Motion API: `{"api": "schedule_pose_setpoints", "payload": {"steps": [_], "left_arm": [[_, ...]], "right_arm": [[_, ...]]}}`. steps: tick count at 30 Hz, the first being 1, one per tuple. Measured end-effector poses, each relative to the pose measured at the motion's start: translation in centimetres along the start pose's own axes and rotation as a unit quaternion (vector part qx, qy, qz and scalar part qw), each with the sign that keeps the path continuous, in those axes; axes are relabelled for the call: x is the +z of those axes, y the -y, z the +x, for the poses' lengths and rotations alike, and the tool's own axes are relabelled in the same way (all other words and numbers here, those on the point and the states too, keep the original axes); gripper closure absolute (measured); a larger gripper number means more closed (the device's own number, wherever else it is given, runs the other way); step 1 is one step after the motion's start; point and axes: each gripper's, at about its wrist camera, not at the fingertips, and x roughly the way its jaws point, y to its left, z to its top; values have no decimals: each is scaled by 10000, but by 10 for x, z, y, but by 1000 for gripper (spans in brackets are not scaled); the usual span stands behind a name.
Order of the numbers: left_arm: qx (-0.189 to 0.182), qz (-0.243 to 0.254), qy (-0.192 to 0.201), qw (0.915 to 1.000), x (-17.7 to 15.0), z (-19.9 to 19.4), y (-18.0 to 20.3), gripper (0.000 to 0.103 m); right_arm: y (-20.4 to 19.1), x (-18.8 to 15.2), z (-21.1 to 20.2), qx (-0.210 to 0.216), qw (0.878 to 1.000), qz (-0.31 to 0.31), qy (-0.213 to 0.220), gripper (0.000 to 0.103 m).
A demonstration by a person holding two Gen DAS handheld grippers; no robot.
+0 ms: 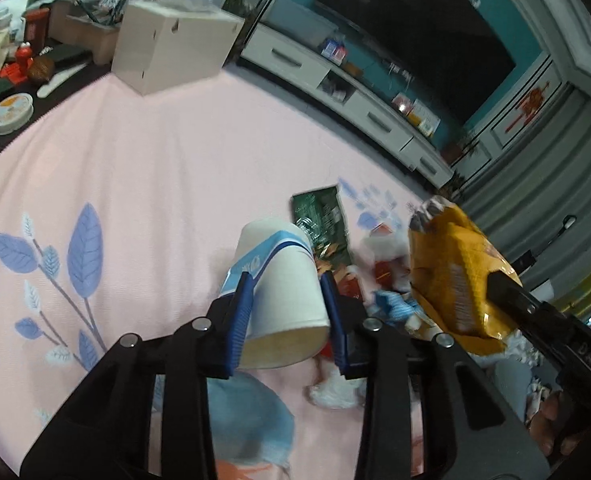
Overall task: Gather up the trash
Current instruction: 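Carry the cup and chip bag in both tools over the black bin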
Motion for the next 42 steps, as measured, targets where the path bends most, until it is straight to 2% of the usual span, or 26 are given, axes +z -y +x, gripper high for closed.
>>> {"api": "schedule_pose_setpoints", "payload": {"steps": [5,10,18,21,27,31,34,40,42], "left_arm": [[-262,140,421,9987,-2,-34,17,68],[-459,321,662,9962,-8,-55,37,68],[-842,897,863,9886,-28,-83,87,67],[-992,1188,902,9838,-41,-89,110,67],[-1183,2073,1008,9658,-80,-102,167,67],[-1492,2594,821,9506,-114,-104,203,67],[-1868,2827,457,9397,-137,-95,226,67],[-2529,2854,-297,9240,-166,-69,259,67],[-2615,2838,-480,9213,-176,-58,271,67]], "right_arm": [[2,-8,-52,256,9984,10,510,86],[14,-22,-92,284,9956,110,890,86],[59,-55,-147,-147,9879,625,1415,86],[76,-69,-167,-372,9823,857,1626,86],[101,-95,-197,-727,9704,1221,1954,86],[117,-106,-219,-1307,9545,1432,2266,86],[134,-115,-233,-1574,9431,1633,2432,85],[175,-133,-249,-1991,9201,2214,2544,85],[191,-141,-251,-2084,9158,2419,2436,85]]}}
